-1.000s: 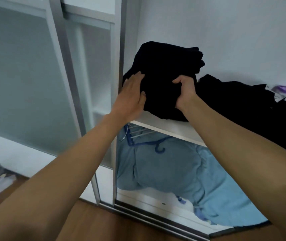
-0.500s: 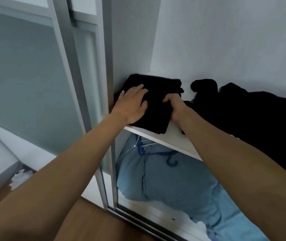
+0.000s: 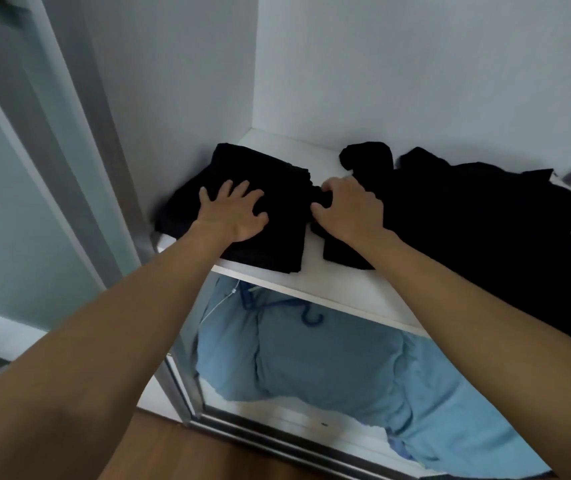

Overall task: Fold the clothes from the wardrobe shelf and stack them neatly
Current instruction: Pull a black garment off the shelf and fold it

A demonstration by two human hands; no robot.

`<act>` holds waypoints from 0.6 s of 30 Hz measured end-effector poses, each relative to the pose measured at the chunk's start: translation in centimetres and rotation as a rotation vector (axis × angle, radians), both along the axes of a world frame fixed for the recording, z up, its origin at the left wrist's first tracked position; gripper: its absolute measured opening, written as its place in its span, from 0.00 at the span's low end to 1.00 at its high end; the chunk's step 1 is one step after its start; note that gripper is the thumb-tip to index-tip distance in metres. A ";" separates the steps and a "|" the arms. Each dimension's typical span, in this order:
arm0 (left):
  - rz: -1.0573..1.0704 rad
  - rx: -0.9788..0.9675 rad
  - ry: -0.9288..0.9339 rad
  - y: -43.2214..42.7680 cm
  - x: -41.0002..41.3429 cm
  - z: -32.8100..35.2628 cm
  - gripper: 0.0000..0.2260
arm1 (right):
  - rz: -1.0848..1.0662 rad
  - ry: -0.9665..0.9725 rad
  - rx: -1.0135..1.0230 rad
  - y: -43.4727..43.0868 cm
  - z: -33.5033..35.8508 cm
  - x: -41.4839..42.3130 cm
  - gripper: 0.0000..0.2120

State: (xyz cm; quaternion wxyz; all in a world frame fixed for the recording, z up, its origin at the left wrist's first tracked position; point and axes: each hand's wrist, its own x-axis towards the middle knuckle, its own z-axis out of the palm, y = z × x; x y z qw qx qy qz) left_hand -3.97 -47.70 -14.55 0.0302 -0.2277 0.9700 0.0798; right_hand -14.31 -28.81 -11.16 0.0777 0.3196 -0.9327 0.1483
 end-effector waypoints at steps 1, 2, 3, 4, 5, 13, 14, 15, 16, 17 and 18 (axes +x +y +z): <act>0.018 0.011 -0.014 0.3 -0.2 0.4 0.28 | -0.019 0.016 0.072 1.1 0.1 -0.6 0.32; 0.027 0.016 -0.009 0.8 -0.5 1.0 0.27 | -0.050 -0.036 0.159 2.2 0.0 -1.2 0.40; 0.018 0.018 0.026 1.7 -0.8 1.6 0.26 | -0.089 -0.113 0.248 3.4 -0.2 -1.8 0.45; -0.008 0.027 0.097 2.7 -1.1 2.2 0.24 | -0.120 -0.183 0.319 4.7 -0.6 -2.3 0.46; -0.043 0.045 0.200 4.0 -1.5 2.7 0.22 | -0.134 -0.239 0.344 5.8 -1.0 -2.8 0.43; -0.014 0.410 0.317 11.8 -5.5 3.8 0.23 | 0.149 -0.367 0.104 11.9 -2.7 -3.4 0.07; -0.002 0.453 0.305 12.3 -6.1 3.7 0.25 | 0.207 -0.384 0.101 13.0 -2.6 -3.1 0.09; 0.008 0.507 0.302 12.9 -6.7 3.4 0.27 | 0.265 -0.401 0.099 14.1 -2.5 -2.8 0.09; 0.020 0.576 0.302 13.7 -7.3 3.1 0.30 | 0.322 -0.420 0.095 15.4 -2.4 -2.4 0.08; 0.041 0.641 0.297 14.7 -7.8 2.9 0.32 | 0.375 -0.446 0.091 16.6 -2.3 -2.0 0.06; 0.062 0.675 0.287 15.7 -8.5 2.7 0.35 | 0.427 -0.482 0.087 17.9 -2.1 -1.4 0.05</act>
